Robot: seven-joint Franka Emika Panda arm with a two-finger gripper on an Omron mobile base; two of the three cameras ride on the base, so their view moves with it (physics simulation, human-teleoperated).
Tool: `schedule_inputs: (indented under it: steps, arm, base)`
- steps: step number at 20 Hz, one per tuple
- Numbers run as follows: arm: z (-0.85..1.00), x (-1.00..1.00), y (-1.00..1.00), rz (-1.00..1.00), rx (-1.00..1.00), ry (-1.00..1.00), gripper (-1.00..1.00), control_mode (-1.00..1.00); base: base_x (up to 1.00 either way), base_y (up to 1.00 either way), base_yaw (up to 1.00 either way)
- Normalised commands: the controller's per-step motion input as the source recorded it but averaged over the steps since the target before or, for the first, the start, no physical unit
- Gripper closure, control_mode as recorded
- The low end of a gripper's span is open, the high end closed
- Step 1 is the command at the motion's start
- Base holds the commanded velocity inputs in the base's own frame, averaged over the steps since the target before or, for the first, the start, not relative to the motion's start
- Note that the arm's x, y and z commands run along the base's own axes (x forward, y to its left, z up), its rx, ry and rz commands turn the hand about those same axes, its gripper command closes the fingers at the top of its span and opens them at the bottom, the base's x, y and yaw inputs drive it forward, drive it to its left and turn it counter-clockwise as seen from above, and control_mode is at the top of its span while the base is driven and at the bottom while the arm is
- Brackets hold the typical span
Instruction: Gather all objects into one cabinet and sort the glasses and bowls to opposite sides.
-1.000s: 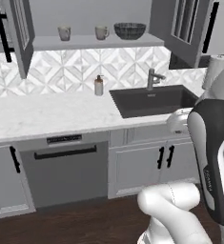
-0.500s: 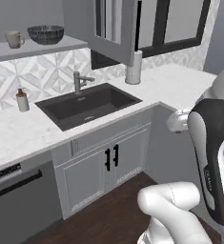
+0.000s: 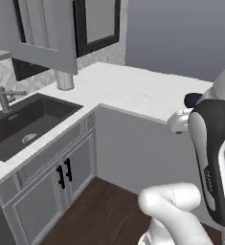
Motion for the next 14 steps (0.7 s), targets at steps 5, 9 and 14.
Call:
schedule_inputs:
  steps: [5,9,14]
  arm:
    - [0.0,0.0,0.0,0.0,0.0,0.0,-1.0,1.0]
    - [0.0,0.0,0.0,0.0,0.0,0.0,-1.0,1.0]
    - [0.0,0.0,0.0,0.0,0.0,0.0,-1.0,1.0]
  base:
    - [0.0,0.13,-0.64]
    - [0.0,0.09,-0.62]
    - [0.0,0.04,-0.62]
